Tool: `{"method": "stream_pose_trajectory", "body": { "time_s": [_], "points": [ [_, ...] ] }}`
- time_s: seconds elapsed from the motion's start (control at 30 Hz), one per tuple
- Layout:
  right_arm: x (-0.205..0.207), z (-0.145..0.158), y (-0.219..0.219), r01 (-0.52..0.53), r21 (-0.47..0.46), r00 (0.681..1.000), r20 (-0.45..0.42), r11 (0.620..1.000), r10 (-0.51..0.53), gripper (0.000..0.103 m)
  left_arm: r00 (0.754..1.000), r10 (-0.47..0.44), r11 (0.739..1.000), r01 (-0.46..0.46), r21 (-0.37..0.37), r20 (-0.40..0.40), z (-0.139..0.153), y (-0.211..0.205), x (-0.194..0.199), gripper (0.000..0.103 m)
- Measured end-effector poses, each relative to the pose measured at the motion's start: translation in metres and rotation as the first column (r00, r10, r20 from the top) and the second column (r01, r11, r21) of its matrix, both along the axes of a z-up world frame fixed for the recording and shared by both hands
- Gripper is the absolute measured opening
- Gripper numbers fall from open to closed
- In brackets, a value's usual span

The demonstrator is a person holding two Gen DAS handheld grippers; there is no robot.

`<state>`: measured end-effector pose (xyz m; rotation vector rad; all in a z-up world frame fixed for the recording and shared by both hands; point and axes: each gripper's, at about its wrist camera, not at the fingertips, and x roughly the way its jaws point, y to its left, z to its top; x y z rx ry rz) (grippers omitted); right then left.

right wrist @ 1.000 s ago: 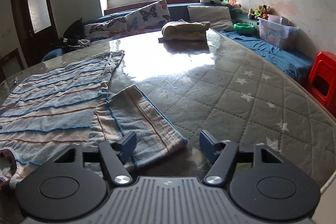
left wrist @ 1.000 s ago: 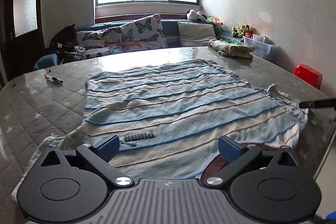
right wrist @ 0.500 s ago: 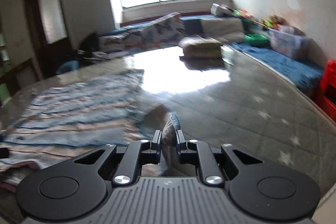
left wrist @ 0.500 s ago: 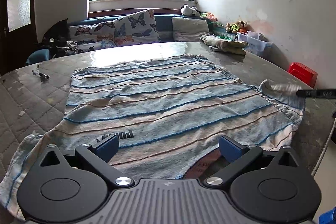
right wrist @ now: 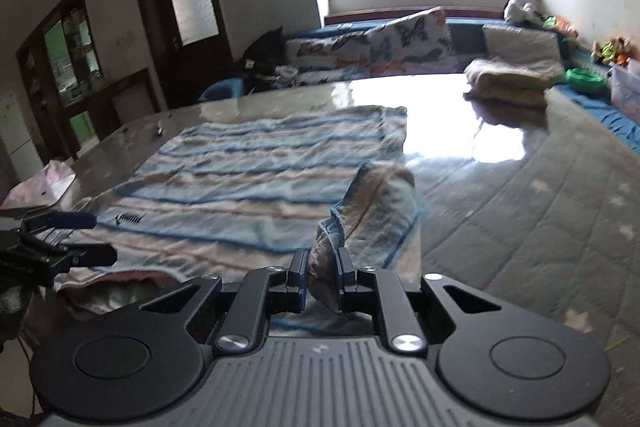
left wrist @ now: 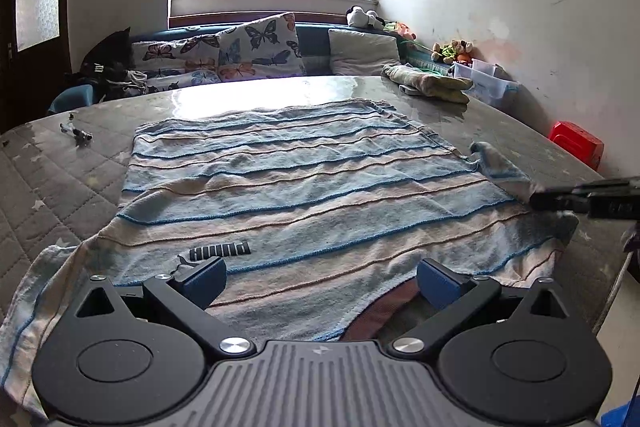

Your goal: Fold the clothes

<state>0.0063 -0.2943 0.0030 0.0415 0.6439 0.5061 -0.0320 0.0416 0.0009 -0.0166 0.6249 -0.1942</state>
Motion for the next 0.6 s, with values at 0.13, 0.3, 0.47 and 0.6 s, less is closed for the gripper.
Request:
{"method": "stream_pose_trajectory", "body": {
  "time_s": [0.13,0.3,0.47,0.6],
  "points": [
    [0.000,-0.008,0.008,-0.032,0.005,0.999,-0.023,0.999,0.032,0.013,1.000,-0.002,1.000,0.002,-0.001,-0.005,-0.001,-0.002,0.001,0.103],
    [-0.002,-0.010,0.014,-0.067,0.029,0.997,-0.038,0.997,0.068,0.018,1.000,-0.005,1.000,0.005,-0.003,-0.010,-0.002,-0.004,0.002,0.103],
    [-0.003,-0.008,0.016,-0.103,0.054,0.993,-0.044,0.993,0.106,0.021,1.000,-0.003,1.000,0.003,-0.005,-0.017,-0.004,-0.003,0.003,0.103],
    [-0.004,0.002,0.011,-0.098,0.079,0.995,-0.020,0.992,0.100,0.033,1.000,-0.002,1.000,0.001,-0.009,-0.021,-0.005,-0.004,0.003,0.103]
  ]
}}
